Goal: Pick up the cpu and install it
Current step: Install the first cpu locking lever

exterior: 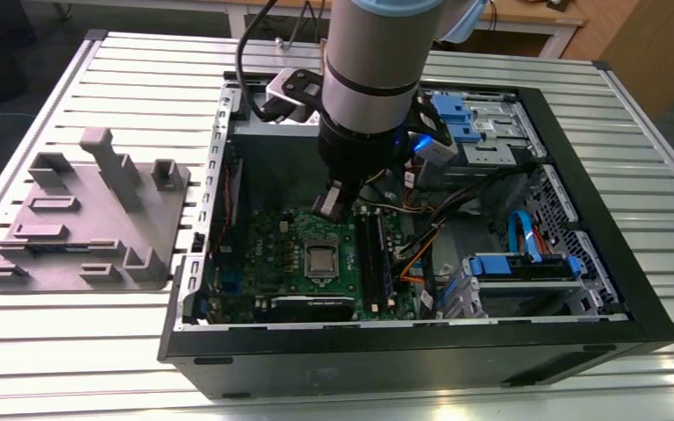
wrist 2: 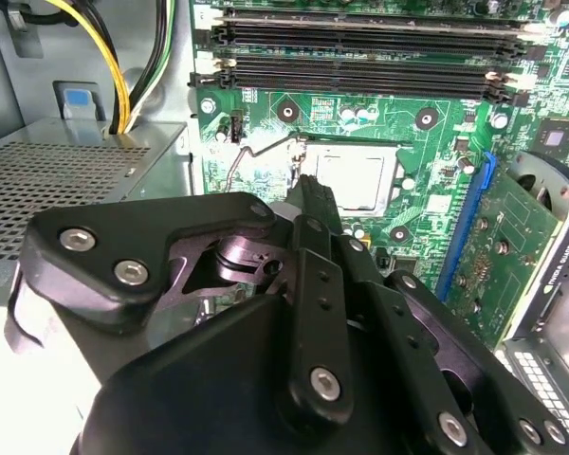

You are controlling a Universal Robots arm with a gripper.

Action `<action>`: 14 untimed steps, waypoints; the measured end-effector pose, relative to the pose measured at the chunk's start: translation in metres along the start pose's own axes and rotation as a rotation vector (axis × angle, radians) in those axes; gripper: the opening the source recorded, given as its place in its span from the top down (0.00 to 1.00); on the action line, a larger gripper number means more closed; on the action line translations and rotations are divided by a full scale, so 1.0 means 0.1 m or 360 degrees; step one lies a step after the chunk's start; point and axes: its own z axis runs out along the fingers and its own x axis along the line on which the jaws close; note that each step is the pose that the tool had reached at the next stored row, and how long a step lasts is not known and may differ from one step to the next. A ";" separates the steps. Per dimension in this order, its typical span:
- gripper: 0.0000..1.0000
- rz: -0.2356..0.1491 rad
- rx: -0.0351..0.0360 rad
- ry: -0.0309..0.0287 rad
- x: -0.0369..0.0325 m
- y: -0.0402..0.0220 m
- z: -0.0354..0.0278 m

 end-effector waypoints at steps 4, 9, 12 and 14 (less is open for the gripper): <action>0.90 0.0013 0.0000 -0.00006 0.000 0.000 0.000; 0.90 0.0027 0.0001 -0.00013 0.000 0.000 0.000; 0.90 0.0029 0.0001 -0.00014 0.000 0.000 0.000; 0.90 0.0031 0.0001 -0.00014 0.000 0.000 0.000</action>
